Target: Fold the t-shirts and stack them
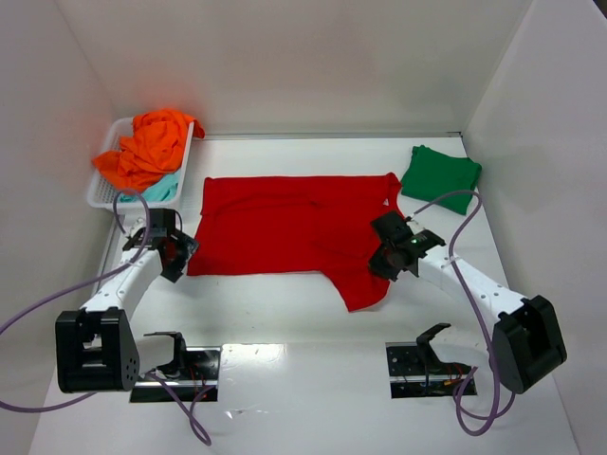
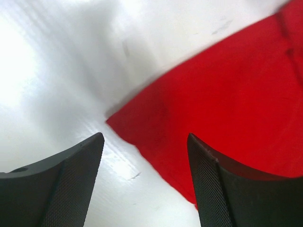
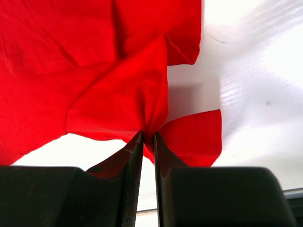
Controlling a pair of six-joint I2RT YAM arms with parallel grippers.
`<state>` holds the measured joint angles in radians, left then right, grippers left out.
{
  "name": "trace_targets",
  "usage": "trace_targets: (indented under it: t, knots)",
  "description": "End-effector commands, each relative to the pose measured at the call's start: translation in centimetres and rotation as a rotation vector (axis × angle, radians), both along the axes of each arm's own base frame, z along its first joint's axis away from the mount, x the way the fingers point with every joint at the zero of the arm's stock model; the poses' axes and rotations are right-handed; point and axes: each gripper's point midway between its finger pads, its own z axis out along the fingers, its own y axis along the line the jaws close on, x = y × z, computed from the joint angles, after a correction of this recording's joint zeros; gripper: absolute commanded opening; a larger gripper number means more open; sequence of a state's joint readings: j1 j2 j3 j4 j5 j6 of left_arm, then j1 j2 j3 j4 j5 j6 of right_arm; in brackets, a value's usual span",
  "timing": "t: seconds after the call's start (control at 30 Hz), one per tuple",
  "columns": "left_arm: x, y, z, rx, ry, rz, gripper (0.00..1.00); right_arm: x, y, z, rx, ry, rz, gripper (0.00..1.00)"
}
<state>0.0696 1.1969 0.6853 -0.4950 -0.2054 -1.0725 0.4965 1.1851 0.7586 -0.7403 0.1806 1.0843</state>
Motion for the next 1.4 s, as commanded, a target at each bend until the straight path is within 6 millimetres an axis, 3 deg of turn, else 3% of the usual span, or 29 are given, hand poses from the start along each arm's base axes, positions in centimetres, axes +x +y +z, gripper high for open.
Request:
trace_targets:
  t: [0.0,0.13,0.2,0.37,0.7,0.8,0.87,1.1,1.13,1.3,1.37]
  knots:
    - [-1.5,0.6,-1.4,0.018,0.053,0.045,0.78,0.2,-0.2,-0.4,-0.003,-0.016,0.011,0.20]
    - [-2.3,0.8,-2.2,0.027,0.078,0.050,0.76,0.5,0.3,-0.5,0.010,-0.021,0.025,0.20]
    - [-1.8,0.8,-2.0,0.028,0.055,0.050,0.76,0.5,0.3,-0.5,0.010,-0.021,0.025,0.20]
    - [-2.2,0.7,-4.0,0.021,0.115,0.037,0.70,0.5,0.3,-0.5,0.010,-0.021,0.025,0.20]
    - [-2.1,0.5,-4.9,0.015,0.141,0.025,0.21,0.8,0.4,-0.2,0.014,-0.029,0.025,0.20]
    - [-1.8,0.7,-4.6,0.024,0.131,0.029,0.12,0.8,0.4,0.1,0.014,-0.029,0.025,0.20]
    - [-1.5,0.7,-3.9,0.025,0.111,0.029,0.00,0.9,0.2,0.1,0.005,-0.034,0.021,0.20]
    - [-0.3,1.3,0.1,0.060,0.007,0.023,0.00,2.3,-0.2,2.1,-0.006,-0.086,0.006,0.17]
    - [0.2,1.5,1.6,0.071,-0.035,0.029,0.00,2.4,-0.6,2.0,-0.011,-0.087,0.000,0.17]
    - [3.0,1.9,5.6,0.112,-0.160,0.000,0.00,6.2,-2.8,5.5,-0.022,-0.201,-0.054,0.16]
    - [4.0,2.1,6.1,0.124,-0.167,-0.017,0.00,7.3,-3.2,5.9,-0.040,-0.211,-0.045,0.16]
